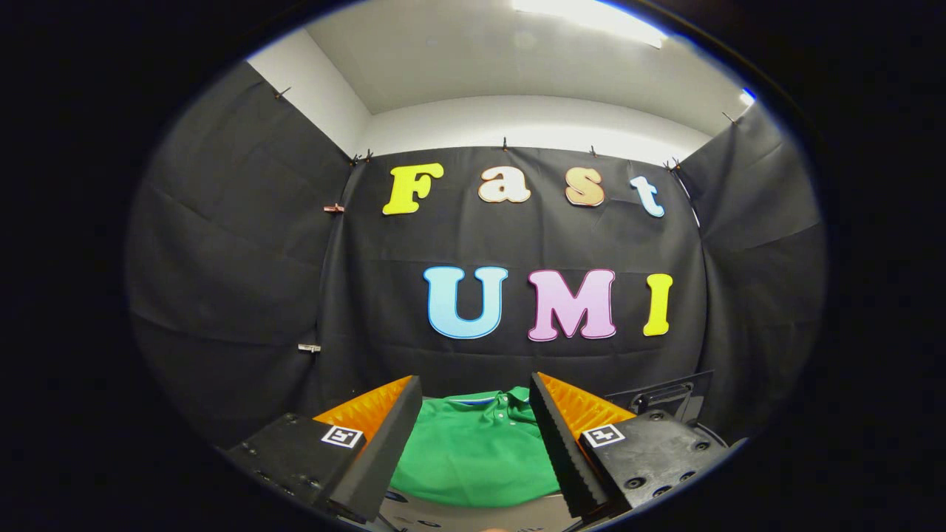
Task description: Put the clothes into the washing machine and then close the washing machine lid.
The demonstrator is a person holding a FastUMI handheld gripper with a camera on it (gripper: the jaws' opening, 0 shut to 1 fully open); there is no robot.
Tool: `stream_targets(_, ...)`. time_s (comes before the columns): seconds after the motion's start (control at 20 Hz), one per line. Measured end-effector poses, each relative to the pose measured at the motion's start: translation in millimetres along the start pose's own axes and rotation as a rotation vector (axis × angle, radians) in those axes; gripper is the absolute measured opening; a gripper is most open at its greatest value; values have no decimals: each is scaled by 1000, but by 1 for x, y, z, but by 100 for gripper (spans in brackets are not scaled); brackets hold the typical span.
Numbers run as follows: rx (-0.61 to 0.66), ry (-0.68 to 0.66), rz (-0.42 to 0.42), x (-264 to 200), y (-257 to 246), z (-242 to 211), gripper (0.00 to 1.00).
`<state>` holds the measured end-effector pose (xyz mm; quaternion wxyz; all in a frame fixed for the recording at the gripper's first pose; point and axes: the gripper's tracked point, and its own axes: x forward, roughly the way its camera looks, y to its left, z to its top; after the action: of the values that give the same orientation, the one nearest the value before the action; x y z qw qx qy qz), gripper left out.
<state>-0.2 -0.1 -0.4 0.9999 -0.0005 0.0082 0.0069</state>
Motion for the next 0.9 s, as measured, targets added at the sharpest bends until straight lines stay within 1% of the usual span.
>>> stream_targets(0.2, -7, 48, -7, 18, -4, -7, 92)
stream_targets(0.35, -10, 166, 6, 40, -9, -30, 92)
stream_targets(0.5, 2, 258, -1, 77, -19, -44, 92)
stream_targets(0.65, -37, 412, 28, 114, -28, -73, 92)
stream_targets(0.85, -46, 619, 21, 152, -49, -121, 92)
stream_targets(0.9, -37, 699, 9, 155, -56, -141, 92)
